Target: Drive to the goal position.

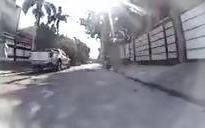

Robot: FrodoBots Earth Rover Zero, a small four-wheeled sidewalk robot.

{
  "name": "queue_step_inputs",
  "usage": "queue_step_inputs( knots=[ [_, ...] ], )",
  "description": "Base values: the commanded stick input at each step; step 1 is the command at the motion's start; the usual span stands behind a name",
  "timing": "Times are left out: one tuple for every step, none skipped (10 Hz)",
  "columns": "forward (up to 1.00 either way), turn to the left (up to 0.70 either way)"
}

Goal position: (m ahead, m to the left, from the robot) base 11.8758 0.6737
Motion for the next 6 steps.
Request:
queue_step_inputs(
  knots=[
    [1.0, 0.0],
    [1.0, 0.0],
    [1.0, 0.0],
    [1.0, 0.0],
    [1.0, 0.0],
    [1.0, 0.0]
  ],
)
